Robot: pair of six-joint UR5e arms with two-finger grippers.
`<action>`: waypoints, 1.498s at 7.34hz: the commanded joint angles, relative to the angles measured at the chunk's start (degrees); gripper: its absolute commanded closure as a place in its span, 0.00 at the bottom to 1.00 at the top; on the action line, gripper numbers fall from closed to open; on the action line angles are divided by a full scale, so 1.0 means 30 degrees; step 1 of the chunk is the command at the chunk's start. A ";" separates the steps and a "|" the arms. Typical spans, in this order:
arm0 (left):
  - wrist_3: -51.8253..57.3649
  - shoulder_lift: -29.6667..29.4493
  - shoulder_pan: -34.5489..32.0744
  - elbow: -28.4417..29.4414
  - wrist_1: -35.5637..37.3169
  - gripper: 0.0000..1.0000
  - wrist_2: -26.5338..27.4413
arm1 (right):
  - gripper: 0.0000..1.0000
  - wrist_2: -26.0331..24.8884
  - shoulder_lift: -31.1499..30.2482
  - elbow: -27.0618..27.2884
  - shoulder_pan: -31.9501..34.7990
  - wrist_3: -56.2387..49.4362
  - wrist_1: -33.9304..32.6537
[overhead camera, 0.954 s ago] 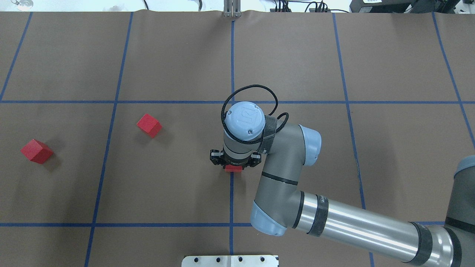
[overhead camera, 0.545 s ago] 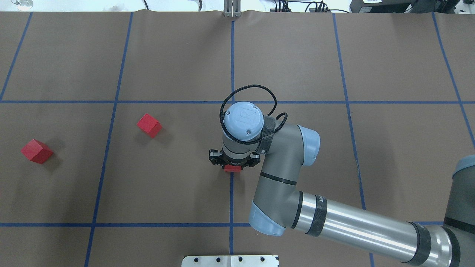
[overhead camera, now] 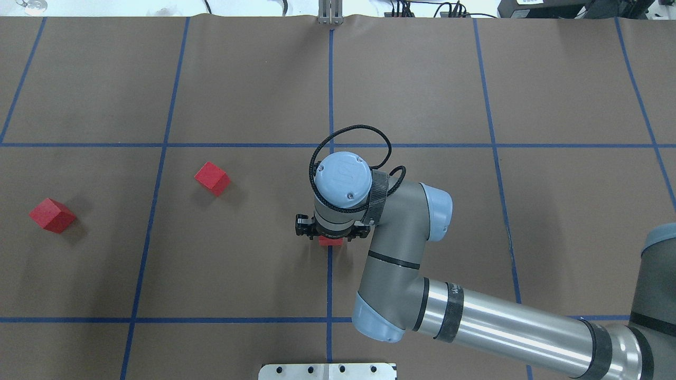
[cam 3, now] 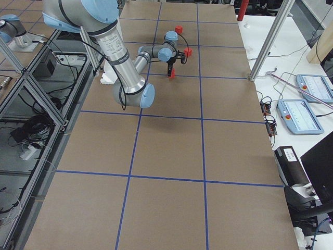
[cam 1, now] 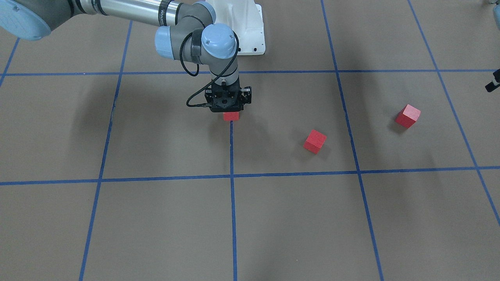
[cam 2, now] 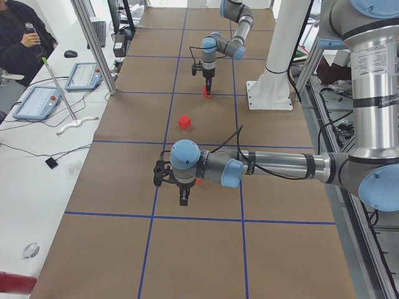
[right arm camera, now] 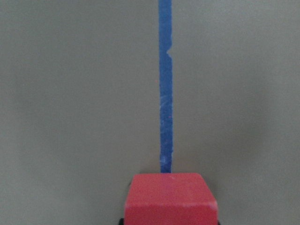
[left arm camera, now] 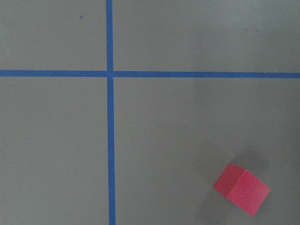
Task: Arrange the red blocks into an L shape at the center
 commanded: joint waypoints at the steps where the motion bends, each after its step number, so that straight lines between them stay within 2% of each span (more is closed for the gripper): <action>1: -0.3103 -0.0158 0.0029 -0.0053 -0.0853 0.00 -0.0232 | 0.01 0.0012 -0.0115 0.0673 0.0035 -0.0021 -0.0091; 3: -1.0831 -0.0946 0.3786 -0.0198 -0.3749 0.00 -0.0412 | 0.01 0.0333 -0.1280 0.3912 0.0939 -0.0050 -0.1811; 4: -1.4144 -0.2255 0.5868 -0.0779 -0.3964 0.00 0.0547 | 0.01 0.0769 -0.2303 0.5380 0.1871 -0.0050 -0.2488; 5: -1.8238 -0.3255 0.8064 -0.1336 -0.3996 0.00 0.1804 | 0.01 0.1992 -0.3705 0.6584 0.3186 -0.0224 -0.2436; 6: -2.1295 -0.4541 0.9826 -0.1429 -0.3996 0.00 0.3122 | 0.01 0.2468 -0.4763 0.7234 0.4011 -0.1386 -0.2378; 7: -2.4980 -0.6062 1.1149 -0.1227 -0.3938 0.00 0.3599 | 0.01 0.2473 -0.5557 0.7270 0.4541 -0.2761 -0.2319; 9: -3.1141 -0.9285 1.3846 -0.0700 -0.2309 0.00 0.6808 | 0.01 0.2560 -0.6121 0.7241 0.5043 -0.3449 -0.2289; 11: -3.1725 -1.0031 1.4121 0.0177 -0.2003 0.00 0.6973 | 0.01 0.2445 -0.6470 0.7212 0.5016 -0.3449 -0.2289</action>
